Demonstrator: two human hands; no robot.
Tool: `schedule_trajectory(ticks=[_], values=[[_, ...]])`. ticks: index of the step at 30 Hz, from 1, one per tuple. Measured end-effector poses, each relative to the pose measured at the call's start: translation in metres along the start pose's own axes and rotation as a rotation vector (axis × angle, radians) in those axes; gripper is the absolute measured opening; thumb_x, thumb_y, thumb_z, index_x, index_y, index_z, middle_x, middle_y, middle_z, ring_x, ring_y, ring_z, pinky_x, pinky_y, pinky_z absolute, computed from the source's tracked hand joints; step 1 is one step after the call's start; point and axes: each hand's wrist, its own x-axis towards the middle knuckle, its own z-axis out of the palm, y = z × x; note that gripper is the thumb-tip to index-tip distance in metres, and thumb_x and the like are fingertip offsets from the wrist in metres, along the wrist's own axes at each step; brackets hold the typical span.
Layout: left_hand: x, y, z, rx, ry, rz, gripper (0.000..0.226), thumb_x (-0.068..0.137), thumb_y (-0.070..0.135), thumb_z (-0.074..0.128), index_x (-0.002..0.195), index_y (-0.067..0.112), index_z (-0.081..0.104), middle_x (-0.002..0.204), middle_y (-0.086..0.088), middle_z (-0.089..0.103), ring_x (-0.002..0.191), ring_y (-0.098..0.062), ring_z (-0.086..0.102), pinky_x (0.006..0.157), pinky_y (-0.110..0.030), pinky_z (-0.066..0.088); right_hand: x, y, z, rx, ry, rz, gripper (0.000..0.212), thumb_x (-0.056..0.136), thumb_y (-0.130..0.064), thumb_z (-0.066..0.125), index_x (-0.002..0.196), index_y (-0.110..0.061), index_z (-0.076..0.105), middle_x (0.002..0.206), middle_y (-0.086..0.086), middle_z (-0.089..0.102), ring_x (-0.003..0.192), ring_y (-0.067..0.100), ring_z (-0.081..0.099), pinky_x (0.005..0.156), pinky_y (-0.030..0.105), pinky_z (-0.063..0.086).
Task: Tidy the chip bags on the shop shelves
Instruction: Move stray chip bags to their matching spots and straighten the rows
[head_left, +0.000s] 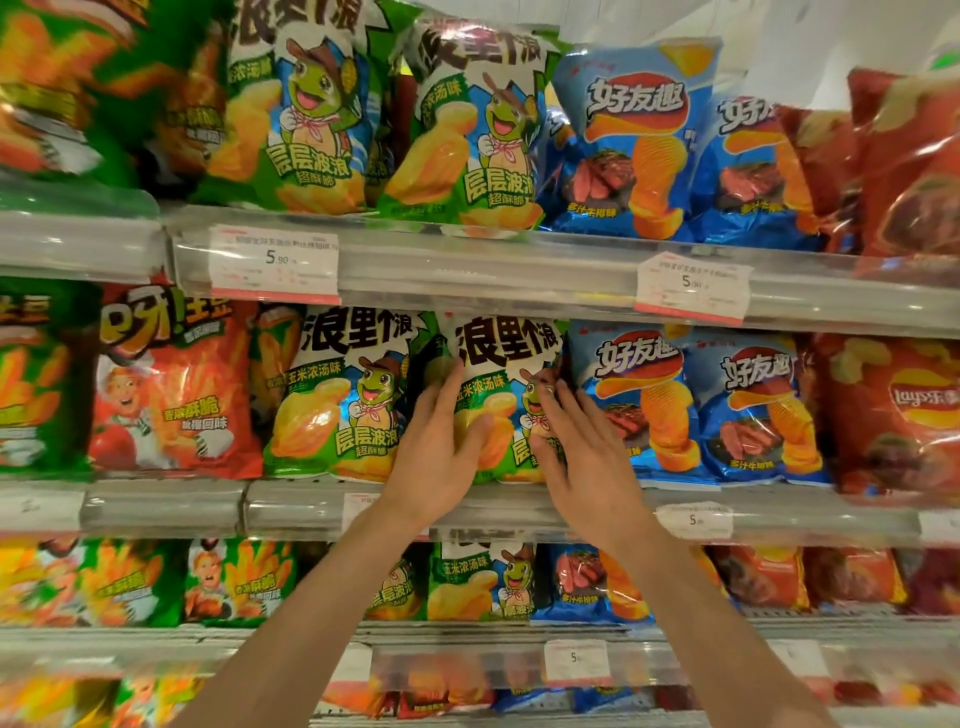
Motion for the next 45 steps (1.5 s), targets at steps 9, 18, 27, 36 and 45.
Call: schedule_trajectory(ticks=[9,18,27,36,45], values=[[-0.026,0.003,-0.008,0.098,0.075,0.052,0.063,0.1,0.039,0.054,0.156,0.026,0.028,0.158,-0.002,0.031,0.145,-0.017,0.031,0.119,-0.039,0.031,-0.03,-0.015,-0.022,0.283,0.035,0.129,0.066,0.102,-0.047,0.048,0.159,-0.026,0.023,0.166,-0.005,0.022,0.153,0.01,0.016,0.125,0.041,0.021],[-0.126,-0.01,-0.017,0.066,0.098,-0.03,0.052,0.1,0.041,0.054,0.149,0.032,0.04,0.152,0.011,0.041,0.141,-0.008,0.037,0.114,-0.038,0.038,-0.124,-0.035,-0.01,0.457,0.059,0.261,0.061,0.099,-0.047,0.051,0.154,-0.027,0.034,0.161,-0.009,0.032,0.149,0.006,0.026,0.119,0.024,0.022],[-0.21,-0.065,-0.049,0.029,0.003,-0.192,0.046,0.095,0.044,0.055,0.138,0.055,0.041,0.136,0.025,0.05,0.122,0.005,0.051,0.095,-0.023,0.047,-0.188,-0.067,0.03,0.541,-0.189,0.505,0.071,0.09,-0.064,0.042,0.154,-0.036,0.03,0.152,-0.013,0.039,0.132,-0.003,0.045,0.105,0.021,0.044],[-0.207,-0.149,-0.136,0.004,-0.134,-0.197,0.049,0.094,0.049,0.054,0.142,0.039,0.046,0.135,0.019,0.054,0.12,-0.004,0.055,0.098,-0.036,0.049,-0.193,-0.159,0.079,0.374,-0.144,0.612,0.07,0.091,-0.065,0.035,0.147,-0.026,0.045,0.141,-0.003,0.052,0.126,0.018,0.055,0.102,0.043,0.05],[-0.199,-0.208,-0.258,0.077,-0.222,-0.061,0.049,0.098,0.048,0.048,0.145,0.038,0.041,0.133,0.025,0.041,0.123,0.0,0.044,0.103,-0.031,0.043,-0.159,-0.286,0.121,0.267,-0.096,0.625,0.062,0.092,-0.061,0.044,0.139,-0.022,0.052,0.129,-0.001,0.059,0.115,0.018,0.059,0.092,0.035,0.05]])
